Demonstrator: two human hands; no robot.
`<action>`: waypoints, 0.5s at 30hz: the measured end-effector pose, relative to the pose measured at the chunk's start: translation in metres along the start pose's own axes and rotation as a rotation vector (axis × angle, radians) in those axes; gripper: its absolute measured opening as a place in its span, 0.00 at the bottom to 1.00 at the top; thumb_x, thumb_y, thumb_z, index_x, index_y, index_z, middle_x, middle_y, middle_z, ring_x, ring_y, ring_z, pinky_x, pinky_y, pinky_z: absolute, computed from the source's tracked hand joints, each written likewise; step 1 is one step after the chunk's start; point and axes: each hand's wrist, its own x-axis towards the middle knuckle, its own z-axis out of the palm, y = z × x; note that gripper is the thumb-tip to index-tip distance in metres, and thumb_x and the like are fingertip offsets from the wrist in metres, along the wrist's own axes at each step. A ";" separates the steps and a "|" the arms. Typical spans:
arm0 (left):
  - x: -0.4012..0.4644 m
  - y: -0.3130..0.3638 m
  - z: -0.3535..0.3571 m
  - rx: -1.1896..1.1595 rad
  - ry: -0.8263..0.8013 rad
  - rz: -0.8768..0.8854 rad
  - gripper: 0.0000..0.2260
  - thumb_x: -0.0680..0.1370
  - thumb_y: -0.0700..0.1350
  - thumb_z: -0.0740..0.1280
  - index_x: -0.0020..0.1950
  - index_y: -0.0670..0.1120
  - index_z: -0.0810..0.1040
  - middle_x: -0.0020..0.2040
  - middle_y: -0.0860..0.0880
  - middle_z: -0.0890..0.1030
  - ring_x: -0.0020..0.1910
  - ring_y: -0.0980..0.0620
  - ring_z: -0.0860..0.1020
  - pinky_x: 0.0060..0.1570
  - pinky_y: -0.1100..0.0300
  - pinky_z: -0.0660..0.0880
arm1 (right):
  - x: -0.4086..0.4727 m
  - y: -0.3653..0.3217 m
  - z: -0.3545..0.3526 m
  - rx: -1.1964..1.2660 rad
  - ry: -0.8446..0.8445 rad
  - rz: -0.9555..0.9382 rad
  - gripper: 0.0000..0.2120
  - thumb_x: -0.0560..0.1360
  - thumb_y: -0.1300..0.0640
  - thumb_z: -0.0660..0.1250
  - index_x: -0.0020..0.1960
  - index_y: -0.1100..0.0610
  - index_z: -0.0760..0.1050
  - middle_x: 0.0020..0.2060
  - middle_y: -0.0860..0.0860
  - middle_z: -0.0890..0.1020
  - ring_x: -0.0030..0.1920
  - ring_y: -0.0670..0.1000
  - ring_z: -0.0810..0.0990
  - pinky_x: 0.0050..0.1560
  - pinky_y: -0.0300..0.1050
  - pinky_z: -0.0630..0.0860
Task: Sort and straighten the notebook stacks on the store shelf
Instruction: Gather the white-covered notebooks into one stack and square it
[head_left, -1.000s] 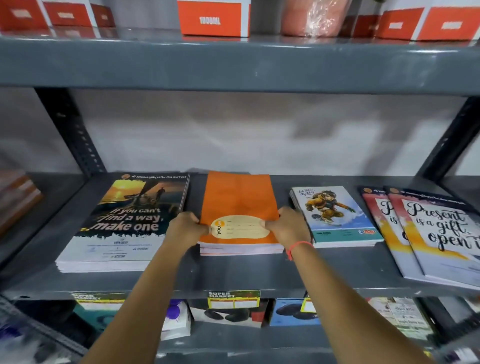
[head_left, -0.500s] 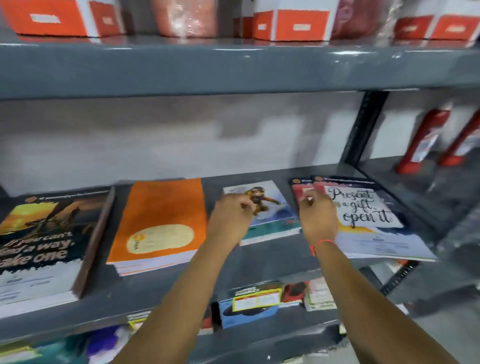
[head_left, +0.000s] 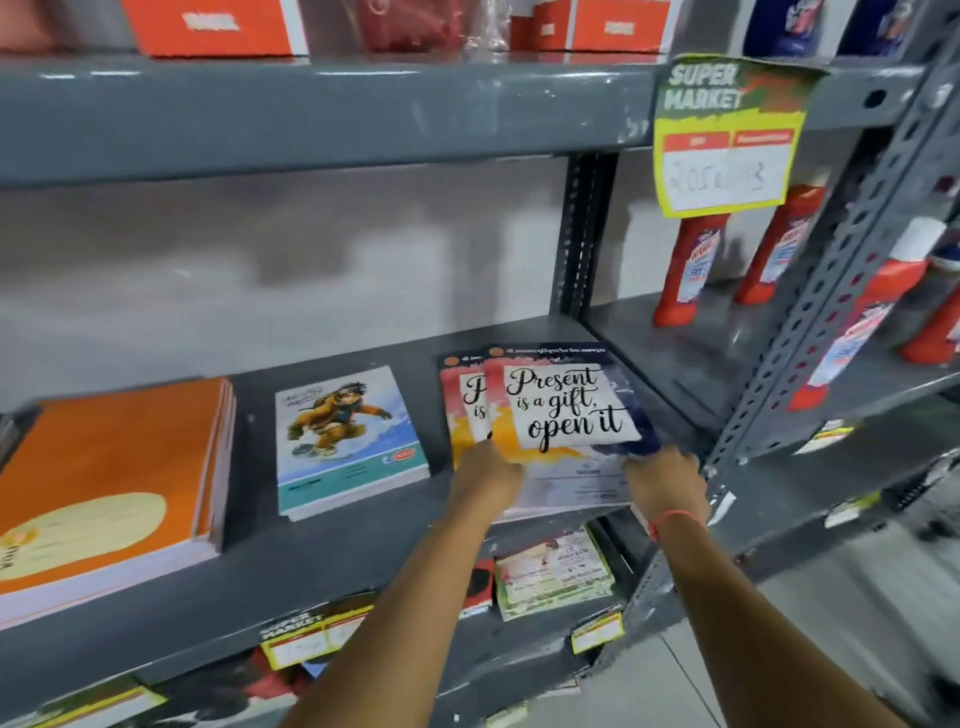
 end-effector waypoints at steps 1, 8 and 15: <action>0.003 0.001 0.000 -0.073 0.004 -0.059 0.06 0.75 0.39 0.62 0.42 0.36 0.75 0.40 0.41 0.77 0.36 0.46 0.75 0.29 0.60 0.69 | 0.005 0.000 -0.001 -0.009 -0.022 -0.001 0.20 0.74 0.55 0.59 0.64 0.61 0.71 0.64 0.62 0.71 0.62 0.63 0.72 0.60 0.53 0.70; 0.013 0.003 -0.005 -0.382 -0.027 -0.269 0.09 0.72 0.31 0.66 0.51 0.37 0.72 0.33 0.43 0.71 0.28 0.49 0.67 0.42 0.57 0.68 | 0.034 -0.004 -0.027 -0.082 -0.270 -0.043 0.18 0.78 0.60 0.57 0.66 0.65 0.71 0.65 0.61 0.75 0.65 0.59 0.73 0.42 0.39 0.73; -0.008 0.001 -0.041 -0.569 0.075 -0.185 0.11 0.71 0.30 0.67 0.51 0.38 0.76 0.35 0.44 0.75 0.29 0.52 0.69 0.34 0.60 0.70 | 0.001 -0.033 -0.060 -0.051 -0.286 -0.215 0.20 0.80 0.55 0.55 0.61 0.68 0.74 0.51 0.62 0.80 0.57 0.56 0.78 0.52 0.41 0.71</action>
